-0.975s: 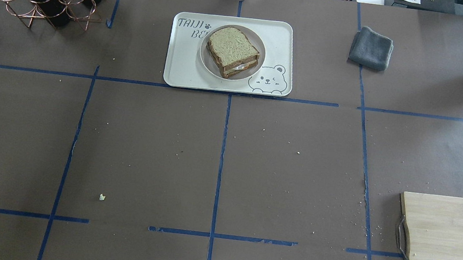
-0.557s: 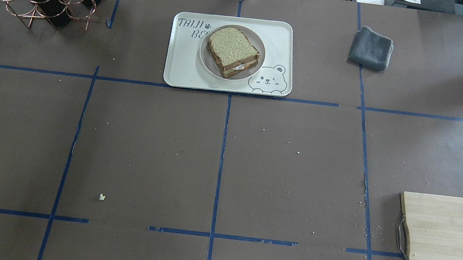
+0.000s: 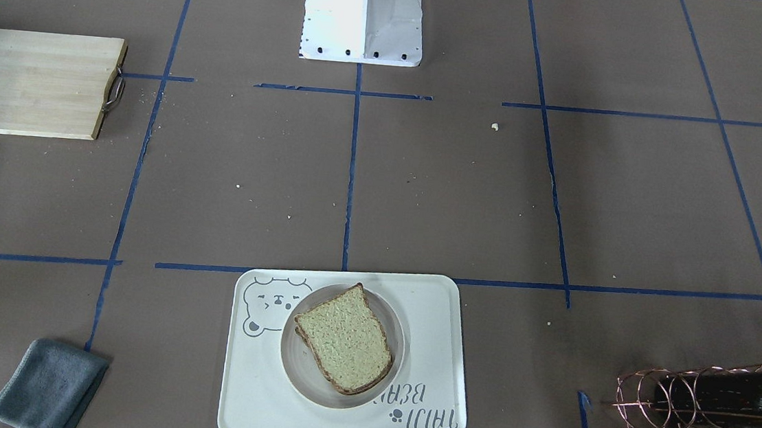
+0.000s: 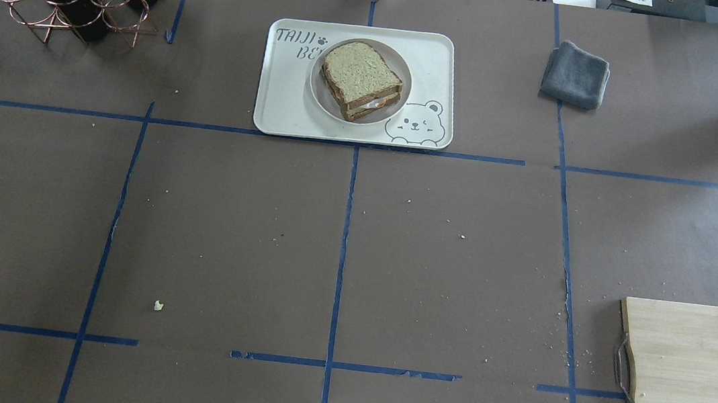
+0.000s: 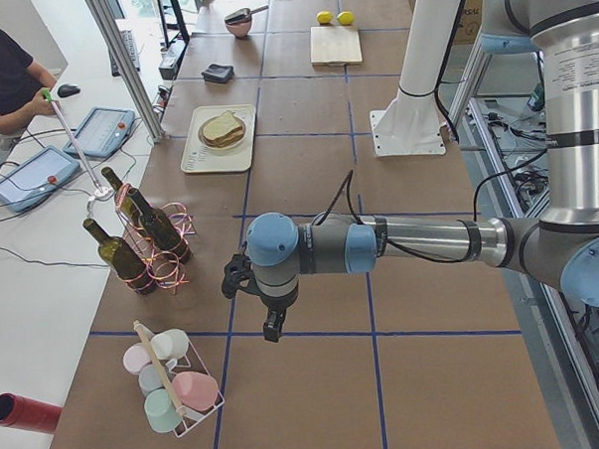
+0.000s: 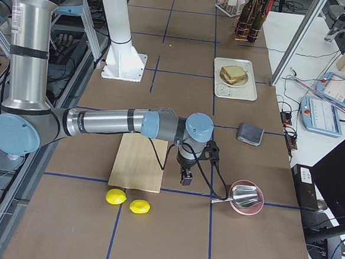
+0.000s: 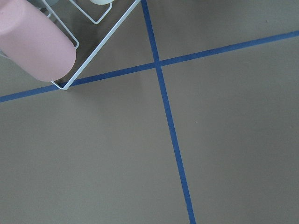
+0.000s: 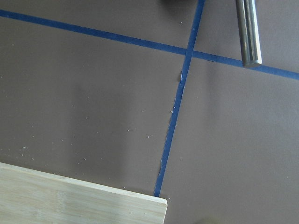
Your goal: Make sandwich and place on tray
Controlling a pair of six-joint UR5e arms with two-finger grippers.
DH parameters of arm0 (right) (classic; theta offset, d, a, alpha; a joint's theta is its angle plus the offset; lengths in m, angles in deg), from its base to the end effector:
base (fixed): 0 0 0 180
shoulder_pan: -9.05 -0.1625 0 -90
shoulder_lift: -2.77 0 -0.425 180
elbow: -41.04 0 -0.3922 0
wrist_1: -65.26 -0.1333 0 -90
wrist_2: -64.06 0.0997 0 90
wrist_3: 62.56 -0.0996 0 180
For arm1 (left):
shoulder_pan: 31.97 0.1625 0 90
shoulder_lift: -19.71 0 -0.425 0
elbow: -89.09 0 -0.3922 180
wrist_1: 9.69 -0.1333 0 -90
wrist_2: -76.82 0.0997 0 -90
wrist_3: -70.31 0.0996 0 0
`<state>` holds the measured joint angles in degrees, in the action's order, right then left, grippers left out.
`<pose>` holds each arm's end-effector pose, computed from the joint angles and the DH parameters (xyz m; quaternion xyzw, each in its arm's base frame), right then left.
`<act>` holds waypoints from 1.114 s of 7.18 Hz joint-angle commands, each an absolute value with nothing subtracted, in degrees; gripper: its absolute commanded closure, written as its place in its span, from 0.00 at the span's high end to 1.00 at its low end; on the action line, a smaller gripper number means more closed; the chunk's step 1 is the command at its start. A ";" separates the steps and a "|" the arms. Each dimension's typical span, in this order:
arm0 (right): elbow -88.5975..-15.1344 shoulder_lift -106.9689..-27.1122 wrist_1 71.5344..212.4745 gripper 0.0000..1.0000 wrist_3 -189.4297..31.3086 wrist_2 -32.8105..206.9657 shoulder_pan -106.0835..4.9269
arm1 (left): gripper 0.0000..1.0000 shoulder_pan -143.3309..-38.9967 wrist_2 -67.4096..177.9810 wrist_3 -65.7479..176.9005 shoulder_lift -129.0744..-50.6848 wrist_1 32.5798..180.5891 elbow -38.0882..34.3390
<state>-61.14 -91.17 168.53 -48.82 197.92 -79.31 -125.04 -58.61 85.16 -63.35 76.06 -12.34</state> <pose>0.0513 -0.4536 0.6106 -0.0012 -0.3753 -0.1078 0.9206 -0.0858 -0.4357 0.6232 0.0620 0.3811 0.0955 0.9175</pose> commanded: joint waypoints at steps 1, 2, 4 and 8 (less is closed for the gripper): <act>-60.91 -91.19 168.53 1.00 -48.85 198.00 -79.28 | 1.00 -125.04 -58.71 85.16 -63.25 76.09 -12.24; -60.91 -91.36 168.53 1.00 -48.85 198.00 -79.28 | 1.00 -125.04 -58.71 85.16 -62.73 77.22 -11.98; -60.91 -91.36 168.53 1.00 -48.85 198.00 -79.28 | 1.00 -125.04 -58.88 85.07 -62.02 78.81 -12.07; -60.74 -91.54 168.53 1.00 -48.76 198.09 -79.28 | 1.00 -124.69 -58.97 84.64 -62.20 80.29 -12.16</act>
<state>-60.82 -91.48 168.53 -48.83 198.07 -79.28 -124.87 -58.96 84.84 -62.16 79.36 -12.51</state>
